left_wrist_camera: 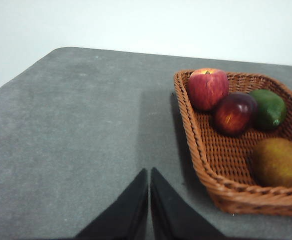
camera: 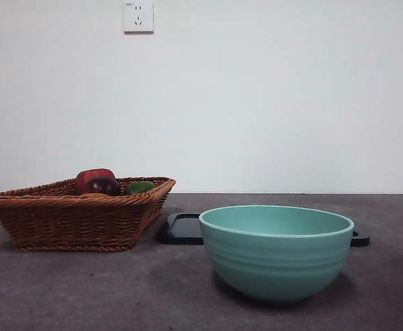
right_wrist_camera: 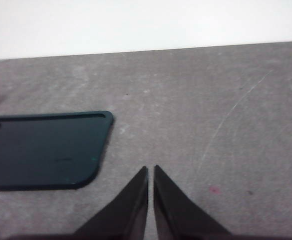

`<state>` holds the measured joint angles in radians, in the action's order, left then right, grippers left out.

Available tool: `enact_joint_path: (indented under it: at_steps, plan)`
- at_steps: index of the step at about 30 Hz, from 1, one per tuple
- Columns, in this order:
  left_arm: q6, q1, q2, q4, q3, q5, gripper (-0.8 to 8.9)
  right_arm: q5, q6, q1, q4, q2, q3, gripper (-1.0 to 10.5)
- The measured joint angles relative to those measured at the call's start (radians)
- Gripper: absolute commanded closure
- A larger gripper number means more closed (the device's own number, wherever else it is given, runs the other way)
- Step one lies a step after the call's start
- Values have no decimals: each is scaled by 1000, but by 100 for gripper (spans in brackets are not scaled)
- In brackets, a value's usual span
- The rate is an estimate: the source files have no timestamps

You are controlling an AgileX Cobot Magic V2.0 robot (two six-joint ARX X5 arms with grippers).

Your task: Pick up the wifruite, put it on the bowl, pick up the plate, put it on desk

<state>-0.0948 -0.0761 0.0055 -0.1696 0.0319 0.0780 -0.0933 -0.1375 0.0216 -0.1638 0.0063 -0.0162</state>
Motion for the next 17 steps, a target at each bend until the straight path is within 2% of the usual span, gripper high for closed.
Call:
enact_joint_path:
  at_steps: [4,8,12,17]
  plan:
    - [-48,0,0,65,1,1,805,-2,-61,0,-12,0,-24,937]
    - [-82,-1,2,61,33,1,805,19,-110,0,-11,1,-98,937]
    - [-135,-1,13,65,123,2,805,39,-150,0,-31,10,-180,937]
    - [-155,-1,88,42,280,2,805,16,-208,0,-74,85,-306,937]
